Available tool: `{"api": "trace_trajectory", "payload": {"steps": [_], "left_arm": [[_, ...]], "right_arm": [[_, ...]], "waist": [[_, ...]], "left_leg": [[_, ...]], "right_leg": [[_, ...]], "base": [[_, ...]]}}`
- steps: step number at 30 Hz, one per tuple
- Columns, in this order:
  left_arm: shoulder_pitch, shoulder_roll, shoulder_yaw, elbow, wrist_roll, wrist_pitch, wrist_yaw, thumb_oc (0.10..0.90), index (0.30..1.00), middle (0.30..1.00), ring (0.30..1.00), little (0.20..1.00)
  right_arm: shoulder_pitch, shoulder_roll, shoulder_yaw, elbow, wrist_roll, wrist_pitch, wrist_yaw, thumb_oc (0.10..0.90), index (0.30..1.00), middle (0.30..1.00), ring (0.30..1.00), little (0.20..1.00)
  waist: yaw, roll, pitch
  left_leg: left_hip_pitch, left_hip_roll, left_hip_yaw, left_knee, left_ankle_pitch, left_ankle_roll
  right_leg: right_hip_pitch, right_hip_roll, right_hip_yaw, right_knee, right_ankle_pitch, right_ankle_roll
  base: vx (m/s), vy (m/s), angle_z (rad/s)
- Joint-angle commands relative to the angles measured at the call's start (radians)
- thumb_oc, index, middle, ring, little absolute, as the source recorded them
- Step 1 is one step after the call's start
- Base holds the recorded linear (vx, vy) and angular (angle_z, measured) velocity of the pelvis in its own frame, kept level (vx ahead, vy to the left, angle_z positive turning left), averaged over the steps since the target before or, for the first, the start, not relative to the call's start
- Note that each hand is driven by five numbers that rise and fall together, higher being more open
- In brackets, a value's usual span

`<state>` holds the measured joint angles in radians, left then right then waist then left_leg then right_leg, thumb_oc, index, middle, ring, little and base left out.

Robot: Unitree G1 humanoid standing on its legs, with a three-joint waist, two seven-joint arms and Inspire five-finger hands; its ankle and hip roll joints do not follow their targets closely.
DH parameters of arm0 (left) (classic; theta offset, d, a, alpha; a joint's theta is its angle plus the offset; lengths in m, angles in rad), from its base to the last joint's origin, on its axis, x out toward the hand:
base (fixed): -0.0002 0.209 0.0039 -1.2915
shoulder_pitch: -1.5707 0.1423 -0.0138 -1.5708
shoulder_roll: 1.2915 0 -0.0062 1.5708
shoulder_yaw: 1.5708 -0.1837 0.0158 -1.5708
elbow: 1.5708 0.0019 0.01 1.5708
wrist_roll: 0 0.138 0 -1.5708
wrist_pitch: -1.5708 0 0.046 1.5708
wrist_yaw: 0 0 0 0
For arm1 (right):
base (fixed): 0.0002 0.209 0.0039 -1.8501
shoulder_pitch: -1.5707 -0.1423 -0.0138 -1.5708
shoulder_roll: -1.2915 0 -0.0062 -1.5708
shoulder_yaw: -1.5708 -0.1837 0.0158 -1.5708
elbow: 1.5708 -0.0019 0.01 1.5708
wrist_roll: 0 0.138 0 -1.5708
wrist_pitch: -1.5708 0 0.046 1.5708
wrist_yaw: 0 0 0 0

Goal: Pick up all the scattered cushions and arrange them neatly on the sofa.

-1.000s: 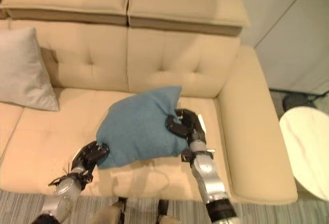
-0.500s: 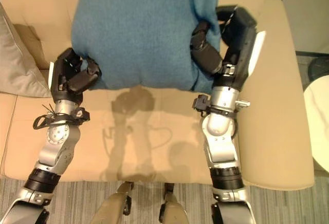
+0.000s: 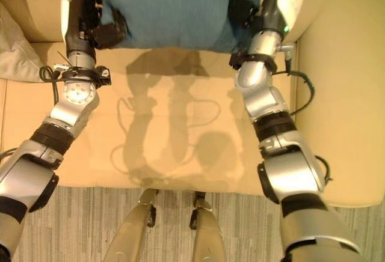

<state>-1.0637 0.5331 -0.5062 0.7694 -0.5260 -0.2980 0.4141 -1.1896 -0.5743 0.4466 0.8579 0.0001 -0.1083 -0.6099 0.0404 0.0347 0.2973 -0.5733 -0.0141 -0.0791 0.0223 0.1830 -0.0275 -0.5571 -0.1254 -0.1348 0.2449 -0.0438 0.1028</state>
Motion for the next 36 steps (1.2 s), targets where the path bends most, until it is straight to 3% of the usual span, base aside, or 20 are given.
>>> {"api": "trace_trajectory", "payload": {"steps": [1, 3, 6, 8, 10, 13, 21, 28, 31, 36], "left_arm": [[-0.168, 0.015, 0.041, -0.137, -0.033, -0.126, -0.056, 0.800, 0.900, 0.900, 0.900, 0.900], [-0.132, 0.024, 0.038, -0.131, -0.043, -0.111, -0.077, 0.800, 0.900, 0.900, 0.900, 0.900], [0.028, 0.084, 0.063, -0.196, 0.012, -0.091, -0.132, 0.800, 0.900, 0.900, 0.900, 0.900], [0.030, 0.084, 0.064, -0.198, 0.013, -0.090, -0.131, 0.800, 0.900, 0.900, 0.900, 0.900], [0.237, 0.106, 0.172, -0.209, -0.013, -0.081, -0.191, 0.800, 0.900, 0.900, 0.900, 0.900], [0.306, 0.104, 0.205, -0.204, -0.015, -0.073, -0.213, 0.800, 0.900, 0.900, 0.900, 0.900], [0.590, 0.094, 0.392, -0.161, 0.024, -0.043, -0.267, 0.800, 0.900, 0.900, 0.900, 0.900], [0.910, 0.016, 0.496, -0.216, 0.056, -0.009, -0.356, 0.800, 0.900, 0.900, 0.900, 0.900], [1.027, -0.042, 0.532, -0.120, 0.102, 0.029, -0.390, 0.800, 0.900, 0.900, 0.900, 0.900], [1.103, -0.112, 0.546, 0.032, 0.165, 0.063, -0.399, 0.800, 0.900, 0.900, 0.900, 0.900]], "right_arm": [[-0.115, -0.042, 0.026, -0.189, 0.020, -0.084, 0.034, 0.800, 0.900, 0.900, 0.900, 0.900], [-0.093, -0.054, 0.023, -0.197, 0.038, -0.086, 0.054, 0.800, 0.900, 0.900, 0.900, 0.900], [0.004, -0.103, -0.014, -0.243, 0.042, -0.101, 0.089, 0.800, 0.900, 0.900, 0.900, 0.900], [0.006, -0.103, -0.015, -0.244, 0.041, -0.101, 0.090, 0.800, 0.900, 0.900, 0.900, 0.900], [0.137, -0.136, -0.106, -0.288, 0.068, -0.131, 0.117, 0.800, 0.900, 0.900, 0.900, 0.900], [0.188, -0.143, -0.143, -0.303, 0.066, -0.139, 0.127, 0.800, 0.900, 0.900, 0.900, 0.900], [0.544, -0.145, -0.336, -0.393, 0.059, -0.158, 0.203, 0.800, 0.900, 0.900, 0.900, 0.900], [0.929, -0.071, -0.436, -0.418, 0.116, -0.158, 0.375, 0.800, 0.900, 0.900, 0.900, 0.900], [1.060, -0.030, -0.442, -0.330, 0.075, -0.131, 0.433, 0.800, 0.900, 0.900, 0.900, 0.900], [1.136, 0.027, -0.424, -0.202, 0.033, -0.106, 0.454, 0.800, 0.900, 0.900, 0.900, 0.900]], "waist": [[0.003, -0.006, -0.073], [0.003, -0.004, -0.069], [0.008, -0.001, -0.058], [0.008, -0.001, -0.060], [0.014, -0.002, -0.055], [0.017, -0.001, -0.057], [0.008, -0.014, -0.090], [-0.005, -0.048, -0.152], [-0.006, -0.058, -0.180], [-0.006, -0.062, -0.214]], "left_leg": [[0.042, 0.015, 0.016, -0.022, -0.074, -0.055], [0.045, 0.016, 0.013, -0.033, -0.066, -0.059], [0.062, 0.017, 0.011, -0.050, -0.060, -0.062], [0.063, 0.017, 0.011, -0.051, -0.060, -0.062], [0.068, 0.018, 0.013, -0.059, -0.056, -0.063], [0.067, 0.018, 0.015, -0.063, -0.053, -0.064], [0.099, 0.031, 0.025, -0.089, -0.039, -0.069], [0.237, 0.038, 0.041, -0.094, -0.069, -0.066], [0.326, 0.047, 0.051, -0.089, -0.094, -0.065], [0.394, 0.058, 0.055, -0.082, -0.110, -0.065]], "right_leg": [[0.008, 0.005, -0.017, -0.129, 0.095, 0.013], [0.010, 0.008, -0.019, -0.128, 0.092, 0.011], [0.021, 0.011, -0.026, -0.131, 0.090, 0.009], [0.021, 0.011, -0.026, -0.131, 0.090, 0.009], [0.023, 0.013, -0.026, -0.141, 0.095, 0.008], [0.023, 0.013, -0.025, -0.144, 0.095, 0.008], [0.068, 0.018, -0.030, -0.182, 0.107, 0.003], [0.256, 0.026, -0.048, -0.257, 0.112, 0.011], [0.355, 0.036, -0.058, -0.273, 0.092, 0.012], [0.426, 0.044, -0.064, -0.280, 0.074, 0.009]], "base": [[-0.01, -0.034, -0.02], [-0.01, -0.038, 0.18], [-0.02, -0.028, 0.23], [-0.02, -0.011, 0.05], [-0.06, -0.013, 0.01], [-0.05, 0.005, -0.03], [-0.05, -0.011, 0.03], [0.09, -0.035, 0.00], [0.12, -0.043, 0.11], [0.05, -0.043, -0.05]]}}
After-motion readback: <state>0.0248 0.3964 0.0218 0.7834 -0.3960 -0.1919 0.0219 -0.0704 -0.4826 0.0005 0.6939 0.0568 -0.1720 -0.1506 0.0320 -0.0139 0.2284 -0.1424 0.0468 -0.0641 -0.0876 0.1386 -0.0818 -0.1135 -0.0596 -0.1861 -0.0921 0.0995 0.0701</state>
